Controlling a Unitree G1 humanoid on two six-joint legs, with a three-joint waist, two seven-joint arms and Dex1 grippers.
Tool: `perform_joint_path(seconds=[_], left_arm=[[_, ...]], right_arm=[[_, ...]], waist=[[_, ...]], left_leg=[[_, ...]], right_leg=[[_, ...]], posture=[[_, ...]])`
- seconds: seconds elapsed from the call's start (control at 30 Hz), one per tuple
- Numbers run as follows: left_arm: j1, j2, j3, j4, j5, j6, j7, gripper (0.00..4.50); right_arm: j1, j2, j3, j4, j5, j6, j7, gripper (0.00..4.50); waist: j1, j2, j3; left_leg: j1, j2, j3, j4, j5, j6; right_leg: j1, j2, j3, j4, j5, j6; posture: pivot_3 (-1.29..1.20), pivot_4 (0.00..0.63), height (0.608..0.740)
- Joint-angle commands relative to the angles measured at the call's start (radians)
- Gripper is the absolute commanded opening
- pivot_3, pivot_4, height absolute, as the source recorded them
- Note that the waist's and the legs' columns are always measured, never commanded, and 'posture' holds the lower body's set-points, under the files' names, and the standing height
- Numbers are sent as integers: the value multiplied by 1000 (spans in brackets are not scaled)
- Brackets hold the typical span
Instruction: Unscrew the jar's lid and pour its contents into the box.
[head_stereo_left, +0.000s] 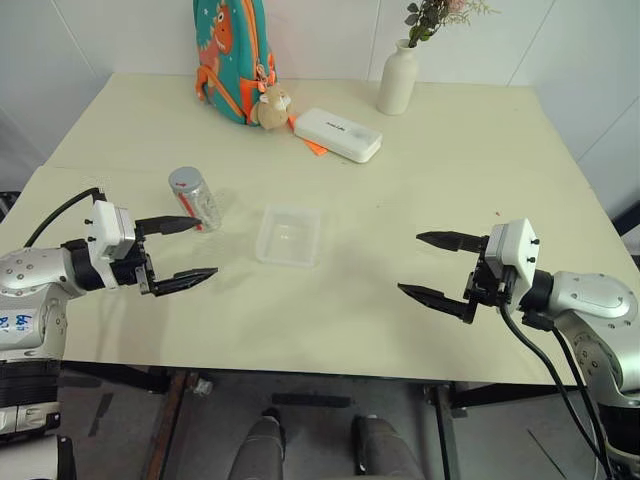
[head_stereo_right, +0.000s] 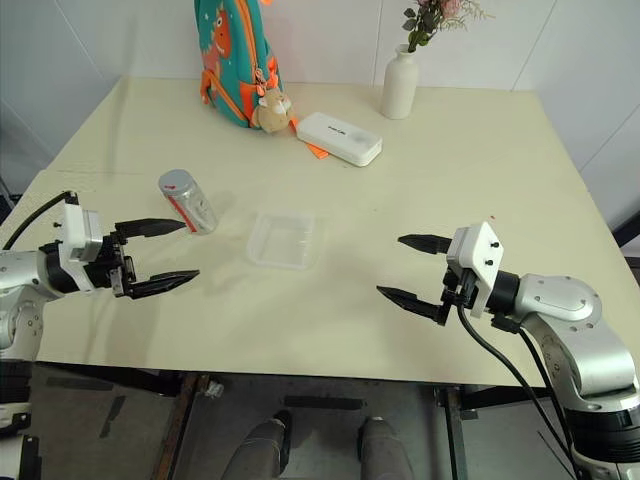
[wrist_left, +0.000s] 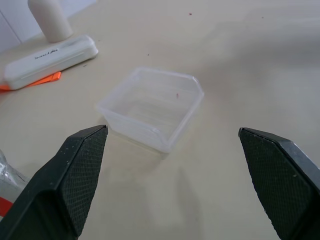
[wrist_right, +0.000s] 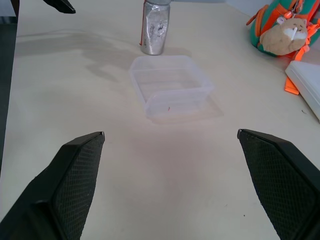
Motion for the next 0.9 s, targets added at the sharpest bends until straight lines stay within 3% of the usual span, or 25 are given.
perform_joint_path(seconds=[0.03, 0.23, 0.5, 0.7, 0.9], left_arm=[[28, 10, 47, -47, -6, -8, 29, 4469], [216, -31, 134, -157, 4, 4, 163, 4469], [385, -236, 261, -329, 124, 41, 635, 4469], [314, -362, 186, -327, 228, 46, 858, 4469], [178, -435, 97, -242, 294, 22, 959, 4469]], right_arm=[[-42, -13, -19, -8, 20, 1, 8, 4500], [-144, 17, 46, 66, 0, -13, 41, 4500], [-279, 111, 85, 113, 28, 15, 11, 4500], [-341, 159, 116, 111, 22, 24, 14, 4500], [-392, 202, 129, 124, 12, 27, -12, 4500]], waist=[[-2, 0, 0], [-9, 0, 0], [3, 0, 0], [9, 0, 0], [5, 0, 0]], left_leg=[[0, 0, 0, 0, 0, 0], [0, 0, 0, -1, 0, 0], [0, 0, -1, 1, 0, 0], [0, -1, -1, 2, 0, 0], [0, -2, -1, 2, 2, 0]], right_leg=[[0, 0, 0, 0, 0, 0], [0, 0, 1, 0, 0, 0], [0, 0, 0, 1, 0, 0], [1, -2, -1, 1, 1, 1], [1, -1, -1, 2, 2, 2]], posture=[[0, 150, 740], [0, 150, 740], [0, 150, 740], [0, 150, 740], [0, 150, 740]])
